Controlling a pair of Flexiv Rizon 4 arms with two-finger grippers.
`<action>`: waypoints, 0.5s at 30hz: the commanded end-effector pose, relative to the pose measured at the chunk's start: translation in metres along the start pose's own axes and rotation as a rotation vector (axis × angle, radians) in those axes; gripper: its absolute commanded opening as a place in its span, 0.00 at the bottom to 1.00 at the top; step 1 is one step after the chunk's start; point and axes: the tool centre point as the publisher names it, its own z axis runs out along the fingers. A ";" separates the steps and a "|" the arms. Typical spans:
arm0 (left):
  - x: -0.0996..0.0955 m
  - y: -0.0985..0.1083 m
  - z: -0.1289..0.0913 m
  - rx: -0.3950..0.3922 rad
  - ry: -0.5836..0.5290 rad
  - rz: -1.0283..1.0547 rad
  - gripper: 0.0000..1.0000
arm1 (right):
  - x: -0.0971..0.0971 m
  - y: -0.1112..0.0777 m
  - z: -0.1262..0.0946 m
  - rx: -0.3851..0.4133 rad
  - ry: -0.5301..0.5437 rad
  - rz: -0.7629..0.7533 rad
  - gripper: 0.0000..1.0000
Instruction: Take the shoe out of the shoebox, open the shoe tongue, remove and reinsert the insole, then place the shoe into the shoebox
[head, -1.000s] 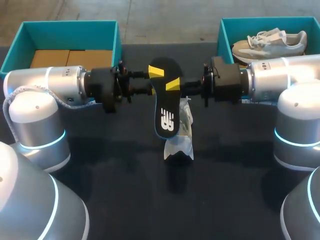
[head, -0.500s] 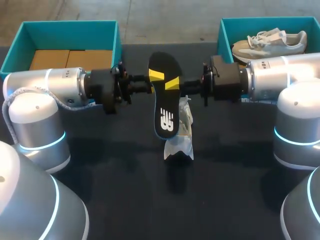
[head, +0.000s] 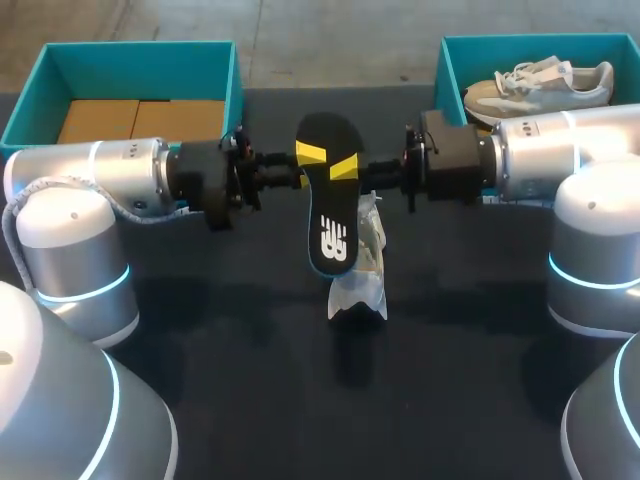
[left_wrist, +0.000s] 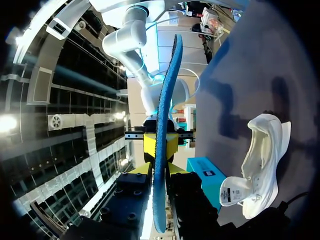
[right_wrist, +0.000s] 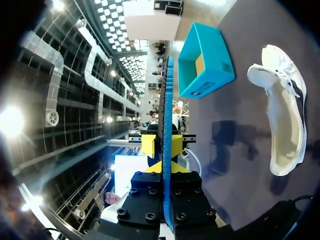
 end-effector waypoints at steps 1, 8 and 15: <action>0.001 -0.002 -0.001 -0.005 0.001 0.000 0.18 | 0.000 0.001 0.001 0.001 -0.002 0.000 0.00; 0.002 -0.001 -0.001 -0.007 0.002 -0.006 0.00 | 0.000 0.003 0.002 0.002 0.000 0.000 0.00; 0.006 -0.001 0.002 0.008 0.009 -0.024 0.00 | 0.000 0.003 0.003 -0.001 0.001 0.000 0.00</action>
